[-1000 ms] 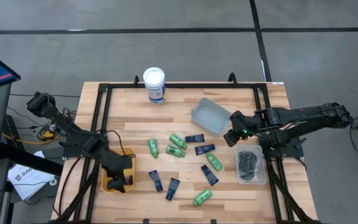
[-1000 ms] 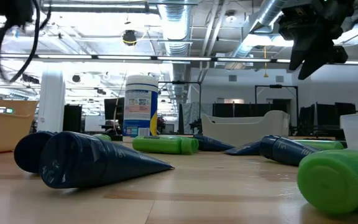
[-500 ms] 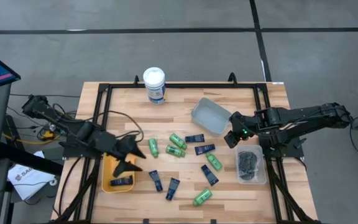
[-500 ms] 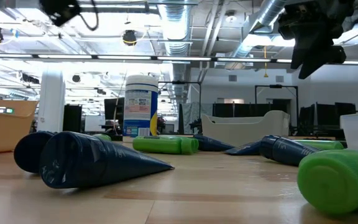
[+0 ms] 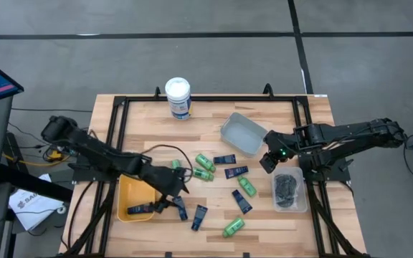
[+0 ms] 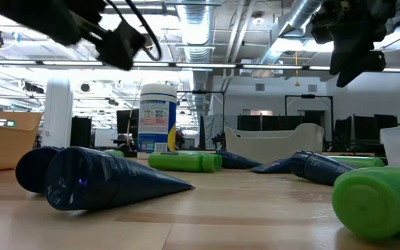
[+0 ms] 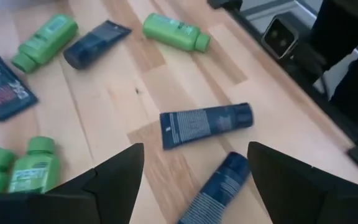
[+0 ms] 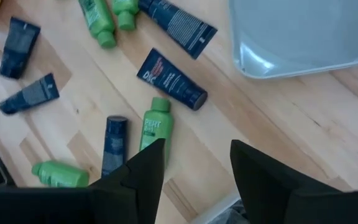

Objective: Pick & Place Travel size toiletries
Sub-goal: Put the blue shave cream into the light orange bin

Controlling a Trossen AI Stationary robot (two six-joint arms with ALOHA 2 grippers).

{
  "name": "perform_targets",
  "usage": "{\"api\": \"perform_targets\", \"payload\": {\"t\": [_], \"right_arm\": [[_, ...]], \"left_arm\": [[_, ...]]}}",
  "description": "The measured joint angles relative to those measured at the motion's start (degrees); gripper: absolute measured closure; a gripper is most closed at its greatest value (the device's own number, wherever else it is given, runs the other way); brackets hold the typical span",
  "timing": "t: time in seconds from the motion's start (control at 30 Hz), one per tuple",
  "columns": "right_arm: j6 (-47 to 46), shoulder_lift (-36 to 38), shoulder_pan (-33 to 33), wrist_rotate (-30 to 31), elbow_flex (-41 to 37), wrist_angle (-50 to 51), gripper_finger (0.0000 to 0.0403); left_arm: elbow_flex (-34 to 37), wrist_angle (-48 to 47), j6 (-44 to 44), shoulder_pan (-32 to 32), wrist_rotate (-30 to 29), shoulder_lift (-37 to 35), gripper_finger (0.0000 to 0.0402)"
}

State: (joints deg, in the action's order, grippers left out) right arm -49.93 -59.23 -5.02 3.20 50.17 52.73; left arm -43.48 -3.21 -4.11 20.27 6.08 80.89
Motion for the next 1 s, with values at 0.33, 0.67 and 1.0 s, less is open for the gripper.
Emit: {"api": "perform_targets", "payload": {"t": [0.33,0.67,1.0], "right_arm": [[6.8,0.0,0.0,-3.4,0.0,0.1,0.0233],[9.9,0.0,-1.2,-3.4,0.0,0.9,0.0232],[10.9,0.0,-1.3,-3.4,0.0,0.8,0.0236]], "left_arm": [[0.0,3.8,0.3,0.8,3.4,10.2,0.0118],[-0.2,6.2,-0.4,1.6,8.8,15.5,0.0118],[-3.2,6.2,-7.6,2.1,8.7,20.5,0.0118]]}}
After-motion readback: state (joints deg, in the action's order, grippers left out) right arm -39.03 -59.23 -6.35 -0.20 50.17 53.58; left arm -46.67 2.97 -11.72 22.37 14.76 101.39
